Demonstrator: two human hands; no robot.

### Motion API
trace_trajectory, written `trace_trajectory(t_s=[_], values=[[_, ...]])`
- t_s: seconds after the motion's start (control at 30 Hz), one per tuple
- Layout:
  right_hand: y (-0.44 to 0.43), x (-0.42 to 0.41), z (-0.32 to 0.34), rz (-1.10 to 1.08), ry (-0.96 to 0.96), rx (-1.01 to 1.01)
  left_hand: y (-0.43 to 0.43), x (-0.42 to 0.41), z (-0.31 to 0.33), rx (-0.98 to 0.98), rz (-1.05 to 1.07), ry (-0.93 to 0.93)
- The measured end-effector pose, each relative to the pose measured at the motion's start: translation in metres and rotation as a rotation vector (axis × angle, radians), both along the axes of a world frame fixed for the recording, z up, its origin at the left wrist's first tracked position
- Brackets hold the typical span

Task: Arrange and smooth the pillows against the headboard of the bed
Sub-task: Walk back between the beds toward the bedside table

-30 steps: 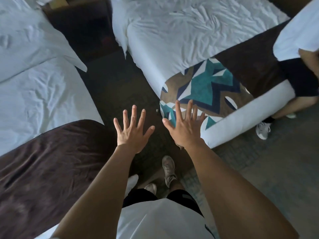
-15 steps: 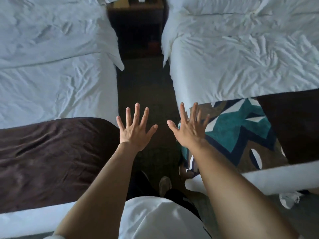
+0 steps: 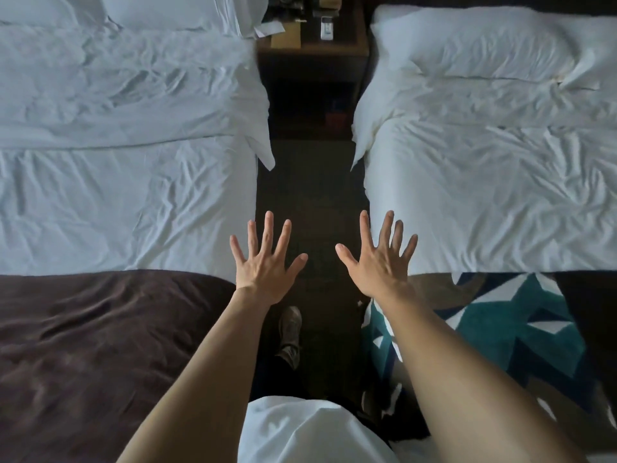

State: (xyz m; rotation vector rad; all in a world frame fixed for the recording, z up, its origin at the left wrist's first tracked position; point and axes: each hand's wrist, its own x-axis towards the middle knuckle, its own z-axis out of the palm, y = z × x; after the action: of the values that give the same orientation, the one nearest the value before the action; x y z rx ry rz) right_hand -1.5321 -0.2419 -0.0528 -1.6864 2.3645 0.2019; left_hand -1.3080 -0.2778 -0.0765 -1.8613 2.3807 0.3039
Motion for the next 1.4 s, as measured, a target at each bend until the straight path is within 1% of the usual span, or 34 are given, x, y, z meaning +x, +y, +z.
trace_trajectory(t_s=[0.3,0.47,0.63,0.97,1.2,1.4], values=[[-0.141,0.026,0.012,0.019,-0.007,-0.047,-0.132,0.002,0.005,-0.026,0.008,0.027],[-0.19,0.022,0.013,0.043,0.023,-0.055,-0.192,0.001,0.006,-0.059,0.018,0.041],[-0.242,0.013,0.009,0.073,0.01,-0.043,-0.237,-0.004,0.003,-0.051,0.039,0.012],[-0.377,-0.035,-0.001,0.174,-0.006,-0.059,-0.352,-0.057,0.002,-0.016,0.136,-0.001],[-0.472,-0.075,0.01,0.235,-0.032,-0.073,-0.426,-0.101,0.015,-0.02,0.23,0.048],[-0.539,-0.097,0.014,0.265,-0.029,-0.07,-0.479,-0.108,0.018,-0.017,0.272,0.058]])
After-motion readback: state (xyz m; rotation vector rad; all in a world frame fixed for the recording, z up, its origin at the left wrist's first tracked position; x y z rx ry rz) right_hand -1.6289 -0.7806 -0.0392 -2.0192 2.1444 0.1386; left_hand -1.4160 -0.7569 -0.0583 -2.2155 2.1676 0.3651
